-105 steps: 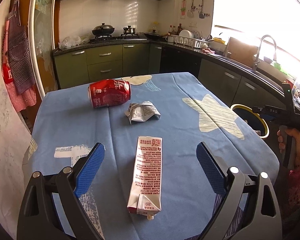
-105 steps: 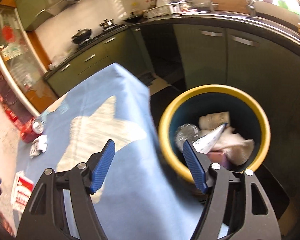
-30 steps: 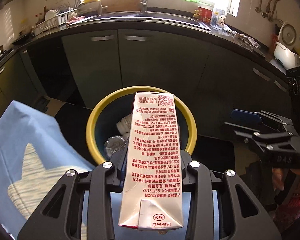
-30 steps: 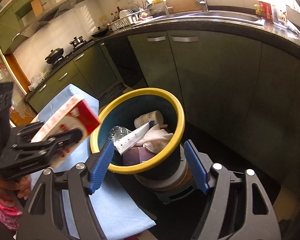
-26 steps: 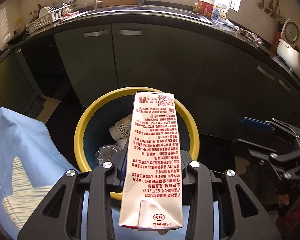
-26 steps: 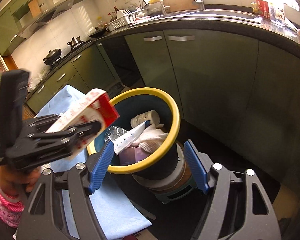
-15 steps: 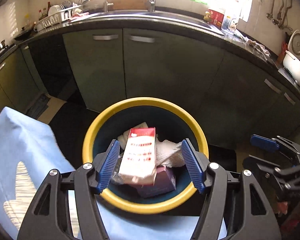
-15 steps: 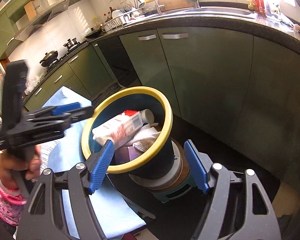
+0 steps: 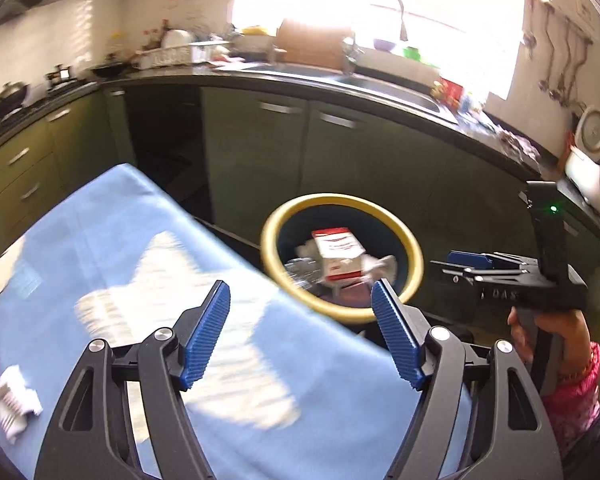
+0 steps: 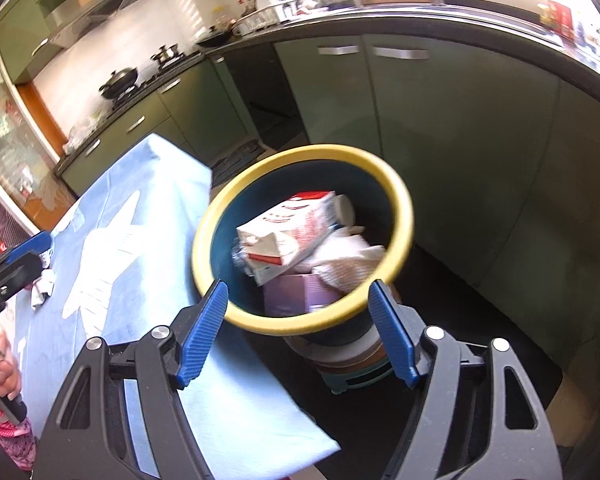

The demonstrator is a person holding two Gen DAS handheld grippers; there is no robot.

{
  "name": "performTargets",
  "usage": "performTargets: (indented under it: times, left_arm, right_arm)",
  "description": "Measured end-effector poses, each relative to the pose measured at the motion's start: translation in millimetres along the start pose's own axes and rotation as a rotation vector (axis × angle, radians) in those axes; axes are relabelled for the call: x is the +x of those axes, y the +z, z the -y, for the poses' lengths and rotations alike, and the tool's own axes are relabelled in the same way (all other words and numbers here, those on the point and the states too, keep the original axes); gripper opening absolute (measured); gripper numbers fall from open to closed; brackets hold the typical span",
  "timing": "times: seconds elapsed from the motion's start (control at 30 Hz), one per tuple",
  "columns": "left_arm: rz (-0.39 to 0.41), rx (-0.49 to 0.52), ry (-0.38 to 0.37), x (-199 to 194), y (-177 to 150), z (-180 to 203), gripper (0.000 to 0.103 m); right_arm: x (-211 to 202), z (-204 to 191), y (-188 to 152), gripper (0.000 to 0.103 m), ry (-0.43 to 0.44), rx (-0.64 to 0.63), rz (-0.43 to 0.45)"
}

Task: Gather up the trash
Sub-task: 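Grasp the crumpled white wrapper with the right gripper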

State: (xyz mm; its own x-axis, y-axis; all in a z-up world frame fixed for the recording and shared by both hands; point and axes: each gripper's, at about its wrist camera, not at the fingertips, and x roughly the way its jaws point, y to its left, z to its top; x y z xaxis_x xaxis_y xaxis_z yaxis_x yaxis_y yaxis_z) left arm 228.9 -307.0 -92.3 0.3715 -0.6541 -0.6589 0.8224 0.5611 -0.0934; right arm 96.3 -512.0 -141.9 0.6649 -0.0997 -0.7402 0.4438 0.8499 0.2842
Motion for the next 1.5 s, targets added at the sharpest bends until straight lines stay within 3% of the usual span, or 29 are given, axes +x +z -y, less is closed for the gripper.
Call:
performTargets:
  times: [0.23,0.5,0.77,0.97,1.17,1.5]
  left_arm:
    - [0.051,-0.096,0.144,-65,-49,-67,0.076]
    - [0.064,-0.227,0.314,-136,-120,-156,0.078]
    - [0.093,-0.348,0.429,-170,-170,-210,0.079]
    - [0.112,-0.396,0.532,-184,-188,-229,0.083]
    - [0.122,-0.445,0.542,-189,-196,-235,0.083]
    - [0.12,-0.47,0.517,-188,-199,-233,0.083]
  right_arm:
    - [22,-62,2,0.07,0.047,-0.107,-0.048]
    - [54,-178,0,0.07,0.191,-0.321,-0.122]
    - [78,-314,-14,0.07,0.351,-0.568,-0.187]
    - [96,-395,-25,0.078,0.416,-0.637,-0.225]
    - [120,-442,-38,0.08,0.366,-0.646,-0.25]
    - [145,-462,-53,0.08,0.279,-0.648,-0.277]
